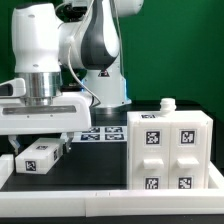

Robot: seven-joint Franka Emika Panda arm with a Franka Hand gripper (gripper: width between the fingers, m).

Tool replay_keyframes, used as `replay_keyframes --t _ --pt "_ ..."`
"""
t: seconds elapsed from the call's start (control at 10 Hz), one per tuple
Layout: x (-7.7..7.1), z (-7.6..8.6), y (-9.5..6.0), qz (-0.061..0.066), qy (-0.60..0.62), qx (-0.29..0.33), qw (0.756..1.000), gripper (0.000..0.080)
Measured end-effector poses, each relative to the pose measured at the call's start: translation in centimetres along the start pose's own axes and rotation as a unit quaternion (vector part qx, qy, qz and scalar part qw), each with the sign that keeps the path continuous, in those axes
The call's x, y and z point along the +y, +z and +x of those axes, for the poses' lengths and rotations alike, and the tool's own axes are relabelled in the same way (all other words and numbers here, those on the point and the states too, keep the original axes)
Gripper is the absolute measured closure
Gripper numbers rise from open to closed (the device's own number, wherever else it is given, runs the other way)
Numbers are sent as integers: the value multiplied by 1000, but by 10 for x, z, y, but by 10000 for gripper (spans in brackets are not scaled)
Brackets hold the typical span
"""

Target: Assemble cabinet

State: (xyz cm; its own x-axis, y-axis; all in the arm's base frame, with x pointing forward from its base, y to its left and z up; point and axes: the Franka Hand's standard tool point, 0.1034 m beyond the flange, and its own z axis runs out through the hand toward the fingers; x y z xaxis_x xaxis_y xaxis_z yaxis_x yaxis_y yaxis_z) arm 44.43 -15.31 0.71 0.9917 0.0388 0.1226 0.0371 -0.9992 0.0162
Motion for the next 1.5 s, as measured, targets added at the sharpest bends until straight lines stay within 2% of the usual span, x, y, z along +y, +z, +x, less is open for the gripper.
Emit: replay_keyframes --t 0.1,0.4,0.6,0.8,0.9,1.1,1.2,1.3,1.5 --pt "0 0 1 -2 0 3 1000 245" --pt "1 -1 -1 -20 -5 25 999 239" --pt "-9 2 -8 -26 -16 39 999 239" --pt "-44 13 -42 -15 -36 46 998 239" --pt "-59 18 -58 -3 -34 39 999 239" --pt "-92 37 -101 18 -22 34 999 239" --pt "-111 50 -123 24 -15 38 999 239" --pt "-128 66 -142 19 -8 44 999 239" --pt "-153 99 -164 10 7 51 999 239"
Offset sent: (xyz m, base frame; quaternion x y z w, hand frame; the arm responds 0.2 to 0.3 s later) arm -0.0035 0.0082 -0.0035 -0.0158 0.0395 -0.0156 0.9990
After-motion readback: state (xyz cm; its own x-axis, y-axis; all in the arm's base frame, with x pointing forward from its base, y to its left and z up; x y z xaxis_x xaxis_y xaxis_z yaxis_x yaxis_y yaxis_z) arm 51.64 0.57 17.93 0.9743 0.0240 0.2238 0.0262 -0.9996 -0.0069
